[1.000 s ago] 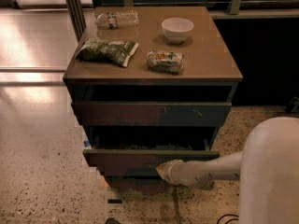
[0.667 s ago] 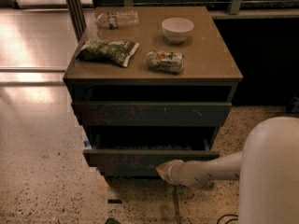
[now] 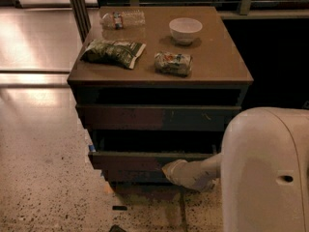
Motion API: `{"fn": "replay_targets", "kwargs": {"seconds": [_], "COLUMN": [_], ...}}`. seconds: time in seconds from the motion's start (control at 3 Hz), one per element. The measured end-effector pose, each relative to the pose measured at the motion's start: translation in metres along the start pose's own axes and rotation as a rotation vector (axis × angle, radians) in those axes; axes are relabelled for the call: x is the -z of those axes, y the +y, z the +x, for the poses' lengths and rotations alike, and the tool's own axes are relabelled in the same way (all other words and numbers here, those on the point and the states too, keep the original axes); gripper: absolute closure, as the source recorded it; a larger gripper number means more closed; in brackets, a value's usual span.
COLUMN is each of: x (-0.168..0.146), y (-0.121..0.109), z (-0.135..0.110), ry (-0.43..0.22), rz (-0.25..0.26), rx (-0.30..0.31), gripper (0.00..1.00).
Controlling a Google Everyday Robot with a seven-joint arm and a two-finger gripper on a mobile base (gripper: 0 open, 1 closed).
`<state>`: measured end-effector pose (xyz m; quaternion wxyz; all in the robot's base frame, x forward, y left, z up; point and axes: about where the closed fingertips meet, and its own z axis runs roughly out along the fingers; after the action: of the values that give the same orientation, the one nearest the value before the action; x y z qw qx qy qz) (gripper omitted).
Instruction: Close middle drawer
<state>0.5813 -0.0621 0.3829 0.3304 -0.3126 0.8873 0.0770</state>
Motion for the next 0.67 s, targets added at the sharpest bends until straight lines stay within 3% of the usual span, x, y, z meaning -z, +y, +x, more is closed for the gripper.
{"fn": "replay_targets", "kwargs": {"seconds": [0.33,0.67], "x": [-0.007,-0.015], "y": [-0.006,-0.005], "z": [0.008,-0.012], "ry": [0.031,0.001], "rz": [0.069,0.111], "rx": [0.036,0.035], "gripper": [1.00,1.00]}}
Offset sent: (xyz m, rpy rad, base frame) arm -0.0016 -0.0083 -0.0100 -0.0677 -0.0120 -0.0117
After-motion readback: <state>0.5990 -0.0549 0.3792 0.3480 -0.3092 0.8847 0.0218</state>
